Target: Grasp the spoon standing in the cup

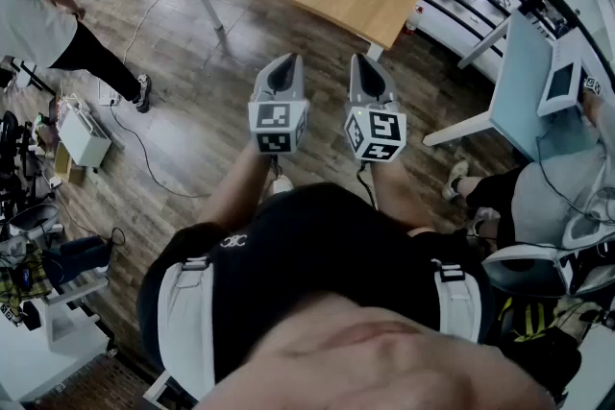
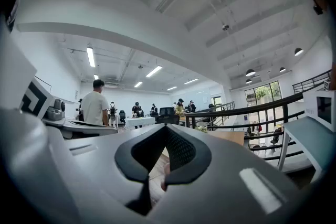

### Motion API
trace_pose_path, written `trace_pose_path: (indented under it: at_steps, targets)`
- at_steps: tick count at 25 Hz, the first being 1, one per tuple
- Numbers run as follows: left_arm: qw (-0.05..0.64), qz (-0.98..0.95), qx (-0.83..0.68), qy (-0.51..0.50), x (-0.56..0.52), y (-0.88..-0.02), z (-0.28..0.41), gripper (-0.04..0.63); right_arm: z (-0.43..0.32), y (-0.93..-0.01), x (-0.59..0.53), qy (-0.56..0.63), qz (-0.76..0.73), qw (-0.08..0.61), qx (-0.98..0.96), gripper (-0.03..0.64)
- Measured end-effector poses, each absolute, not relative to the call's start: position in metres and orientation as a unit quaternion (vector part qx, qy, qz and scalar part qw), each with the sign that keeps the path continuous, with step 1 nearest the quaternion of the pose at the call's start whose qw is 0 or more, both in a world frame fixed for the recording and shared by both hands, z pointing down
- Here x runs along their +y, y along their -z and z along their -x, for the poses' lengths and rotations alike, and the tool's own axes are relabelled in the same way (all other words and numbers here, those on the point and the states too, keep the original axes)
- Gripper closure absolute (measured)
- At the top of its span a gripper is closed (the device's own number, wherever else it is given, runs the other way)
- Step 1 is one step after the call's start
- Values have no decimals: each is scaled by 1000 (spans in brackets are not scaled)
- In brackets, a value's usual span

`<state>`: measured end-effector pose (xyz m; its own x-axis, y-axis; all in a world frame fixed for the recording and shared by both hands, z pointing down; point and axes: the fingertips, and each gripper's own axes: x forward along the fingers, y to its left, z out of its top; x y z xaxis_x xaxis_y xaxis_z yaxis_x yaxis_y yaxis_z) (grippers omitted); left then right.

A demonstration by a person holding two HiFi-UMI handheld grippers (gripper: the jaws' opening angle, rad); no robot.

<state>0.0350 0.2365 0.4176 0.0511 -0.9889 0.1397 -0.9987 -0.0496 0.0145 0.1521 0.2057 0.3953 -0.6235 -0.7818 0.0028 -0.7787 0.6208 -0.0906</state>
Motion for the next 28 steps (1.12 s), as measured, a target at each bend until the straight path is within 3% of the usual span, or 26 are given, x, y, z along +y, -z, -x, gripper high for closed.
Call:
trace_pose_path:
  at_steps: [12, 28]
  targets:
    - [55, -733, -676, -39, 243, -428, -32, 584, -148, -405, 217, 48, 445, 21, 894, 617]
    - [73, -747, -660, -20, 238, -439, 78, 584, -38, -409, 214, 27, 457, -9, 889, 617]
